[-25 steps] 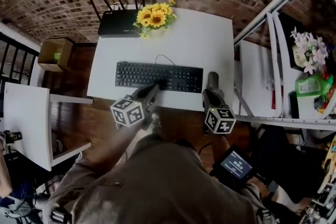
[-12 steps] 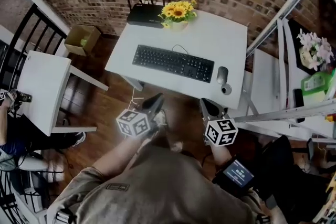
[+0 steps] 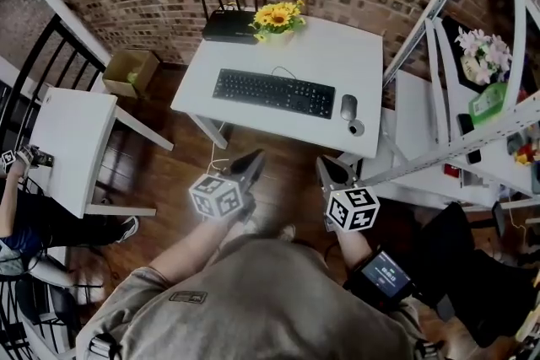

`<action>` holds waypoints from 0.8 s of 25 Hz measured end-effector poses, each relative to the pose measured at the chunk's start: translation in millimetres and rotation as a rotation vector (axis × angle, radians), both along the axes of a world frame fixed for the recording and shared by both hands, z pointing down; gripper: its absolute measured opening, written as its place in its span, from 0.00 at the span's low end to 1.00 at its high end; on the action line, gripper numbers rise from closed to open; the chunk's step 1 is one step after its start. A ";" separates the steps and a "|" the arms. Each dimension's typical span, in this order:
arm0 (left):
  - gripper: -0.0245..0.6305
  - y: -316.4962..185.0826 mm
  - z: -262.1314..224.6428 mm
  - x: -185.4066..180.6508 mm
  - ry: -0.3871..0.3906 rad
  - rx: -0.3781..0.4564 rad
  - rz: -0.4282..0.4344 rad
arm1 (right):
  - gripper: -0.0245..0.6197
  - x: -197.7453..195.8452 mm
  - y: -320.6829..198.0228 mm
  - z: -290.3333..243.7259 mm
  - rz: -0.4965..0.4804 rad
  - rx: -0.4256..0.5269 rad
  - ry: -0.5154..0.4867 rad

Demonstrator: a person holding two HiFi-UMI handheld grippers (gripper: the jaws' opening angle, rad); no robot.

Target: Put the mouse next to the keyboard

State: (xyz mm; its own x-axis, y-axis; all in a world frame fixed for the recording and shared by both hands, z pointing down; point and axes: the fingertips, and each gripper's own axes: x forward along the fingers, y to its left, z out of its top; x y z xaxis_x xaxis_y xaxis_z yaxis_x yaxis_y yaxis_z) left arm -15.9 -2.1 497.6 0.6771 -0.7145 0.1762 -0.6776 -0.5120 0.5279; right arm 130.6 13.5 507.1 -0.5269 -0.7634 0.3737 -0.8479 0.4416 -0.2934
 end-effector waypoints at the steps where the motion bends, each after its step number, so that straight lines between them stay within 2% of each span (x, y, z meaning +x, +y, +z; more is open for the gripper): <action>1: 0.04 1.9 -3.5 0.5 0.002 0.010 0.009 | 0.06 -1.9 2.3 -3.5 0.002 0.010 0.003; 10: 0.04 15.1 -20.5 -20.3 0.015 0.052 0.035 | 0.06 -29.0 14.7 -22.3 0.026 0.052 0.031; 20: 0.04 25.8 -22.5 -36.0 0.026 0.061 0.064 | 0.06 -45.5 23.6 -25.9 0.043 0.067 0.065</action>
